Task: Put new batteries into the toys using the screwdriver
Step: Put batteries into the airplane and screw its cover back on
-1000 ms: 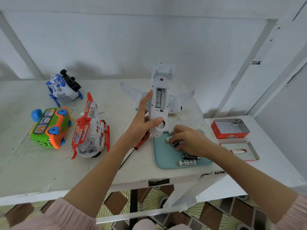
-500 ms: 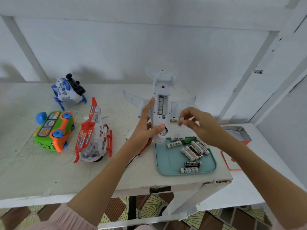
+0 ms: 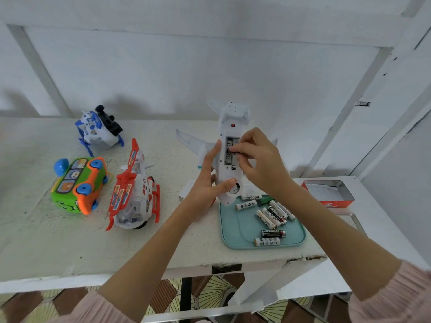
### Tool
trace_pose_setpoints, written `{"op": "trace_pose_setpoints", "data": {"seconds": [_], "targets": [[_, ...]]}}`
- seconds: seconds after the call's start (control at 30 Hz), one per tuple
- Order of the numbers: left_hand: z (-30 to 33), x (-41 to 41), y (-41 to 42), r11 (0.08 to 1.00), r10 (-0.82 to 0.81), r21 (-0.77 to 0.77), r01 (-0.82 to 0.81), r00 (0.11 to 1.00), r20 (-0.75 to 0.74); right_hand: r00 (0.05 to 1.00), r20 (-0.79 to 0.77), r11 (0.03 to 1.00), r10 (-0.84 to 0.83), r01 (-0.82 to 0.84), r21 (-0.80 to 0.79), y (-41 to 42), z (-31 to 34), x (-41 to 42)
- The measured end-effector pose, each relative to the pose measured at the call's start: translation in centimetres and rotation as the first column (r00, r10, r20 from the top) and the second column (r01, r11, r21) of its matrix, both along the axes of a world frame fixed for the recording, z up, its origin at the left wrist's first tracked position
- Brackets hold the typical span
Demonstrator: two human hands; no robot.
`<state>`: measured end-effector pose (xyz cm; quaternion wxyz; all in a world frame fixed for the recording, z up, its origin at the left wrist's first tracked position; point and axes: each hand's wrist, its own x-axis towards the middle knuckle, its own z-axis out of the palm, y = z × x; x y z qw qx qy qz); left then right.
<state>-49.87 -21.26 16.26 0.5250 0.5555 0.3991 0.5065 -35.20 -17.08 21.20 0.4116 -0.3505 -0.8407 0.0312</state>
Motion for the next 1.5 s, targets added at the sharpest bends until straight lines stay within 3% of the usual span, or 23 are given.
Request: {"op": "trace_pose_setpoints", "data": {"seconds": [0.13,0.33,0.53,0.83,1.13,1.23,1.3,1.43,1.5], "targets": [[-0.1,0.0,0.1,1.0,-0.011,0.006,0.011,1.0,0.01,0.974,0.207,0.995,-0.09,0.077,0.067,-0.1,0.0,0.1],[-0.3,-0.1,0.2,1.0,-0.017,0.021,0.016,1.0,0.018,0.974,0.223,0.986,0.025,0.013,-0.167,0.0,-0.5,0.4],[-0.3,-0.1,0.3,1.0,-0.021,0.015,0.021,1.0,0.019,0.967,0.255,0.982,-0.01,0.057,-0.178,0.0,-0.4,0.4],[-0.2,-0.1,0.2,1.0,-0.022,0.015,0.022,0.999,0.04,0.981,0.191,0.974,-0.036,0.077,-0.213,0.2,0.3,0.1],[-0.2,-0.1,0.1,0.999,-0.034,-0.001,0.034,0.998,0.059,0.975,0.135,0.928,-0.177,0.211,-0.308,0.1,0.9,-0.9],[-0.1,-0.1,0.0,1.0,-0.025,0.001,0.024,0.999,0.045,0.981,0.132,0.928,-0.142,0.179,-0.328,0.2,0.9,-0.8],[-0.2,-0.1,0.0,1.0,-0.025,0.005,0.025,0.999,0.04,0.995,0.069,0.932,-0.075,0.095,-0.351,0.1,0.9,-0.1],[-0.2,-0.1,0.1,1.0,-0.025,-0.01,0.025,0.997,0.07,0.975,-0.216,0.927,-0.055,-0.031,-0.375,-1.3,0.8,2.0],[-0.2,0.0,0.1,0.999,-0.022,-0.021,0.024,0.995,0.093,0.971,-0.225,0.916,-0.075,-0.022,-0.4,-2.2,-0.2,3.2]]}}
